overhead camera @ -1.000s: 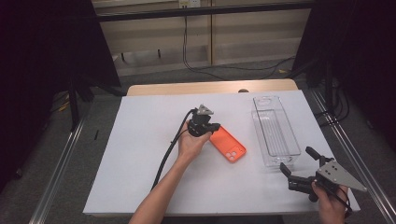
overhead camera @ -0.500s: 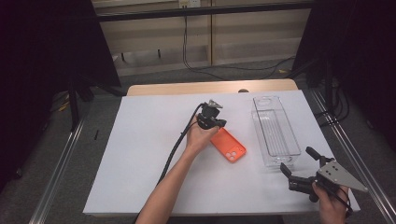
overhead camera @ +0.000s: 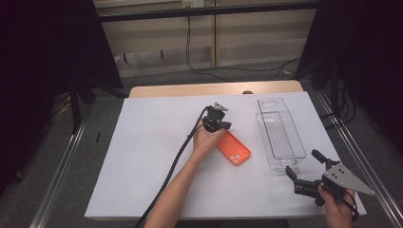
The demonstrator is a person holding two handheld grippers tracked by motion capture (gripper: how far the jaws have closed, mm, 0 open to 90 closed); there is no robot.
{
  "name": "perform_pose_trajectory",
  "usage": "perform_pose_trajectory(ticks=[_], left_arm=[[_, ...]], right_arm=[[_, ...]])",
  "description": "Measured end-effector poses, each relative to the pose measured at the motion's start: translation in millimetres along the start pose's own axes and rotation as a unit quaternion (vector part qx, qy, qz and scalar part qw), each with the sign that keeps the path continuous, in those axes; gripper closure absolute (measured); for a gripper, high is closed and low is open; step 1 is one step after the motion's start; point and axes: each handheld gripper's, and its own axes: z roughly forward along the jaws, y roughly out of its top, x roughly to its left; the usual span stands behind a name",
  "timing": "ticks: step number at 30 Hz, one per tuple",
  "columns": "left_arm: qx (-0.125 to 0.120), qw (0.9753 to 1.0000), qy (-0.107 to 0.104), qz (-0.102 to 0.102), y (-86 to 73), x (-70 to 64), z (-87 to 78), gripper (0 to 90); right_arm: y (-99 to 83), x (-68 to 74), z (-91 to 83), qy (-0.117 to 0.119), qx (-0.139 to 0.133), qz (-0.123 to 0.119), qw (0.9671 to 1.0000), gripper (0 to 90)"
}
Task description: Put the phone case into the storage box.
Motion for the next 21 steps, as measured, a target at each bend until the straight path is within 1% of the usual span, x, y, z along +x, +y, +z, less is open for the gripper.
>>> perform_pose_trajectory(ticks=[2, 9, 16, 17, 18, 21], left_arm=[[0.003, 1.0, 0.001, 0.005, -0.8, 0.6, 1.0, 90.0], [0.005, 1.0, 0.0, 0.005, -2.9, 1.7, 1.6, 90.0], [0.013, 0.9999, -0.003, 0.008, -4.4, 2.8, -2.2, 90.0], [0.014, 0.9998, -0.003, 0.011, -4.9, 3.8, -3.2, 90.0], [0.012, 0.9999, -0.005, 0.005, -6.0, 3.7, -3.7, 90.0], [0.011, 0.9999, -0.005, 0.005, -8.7, 3.9, -6.4, 90.0]], right_arm=[[0.1, -0.2, -0.6, 0.001, 0.0, -0.001, 1.0, 0.0], [0.0, -0.2, -0.5, 0.002, 0.001, -0.001, 1.0, 0.0], [0.0, -0.5, -1.1, 0.002, 0.0, -0.001, 1.0, 0.0], [0.0, -0.6, -1.3, 0.002, 0.0, -0.001, 1.0, 0.0], [0.0, -0.7, -1.4, 0.002, 0.0, -0.001, 1.0, 0.0], [-0.1, -0.6, -1.3, 0.001, 0.002, -0.001, 1.0, 0.0]])
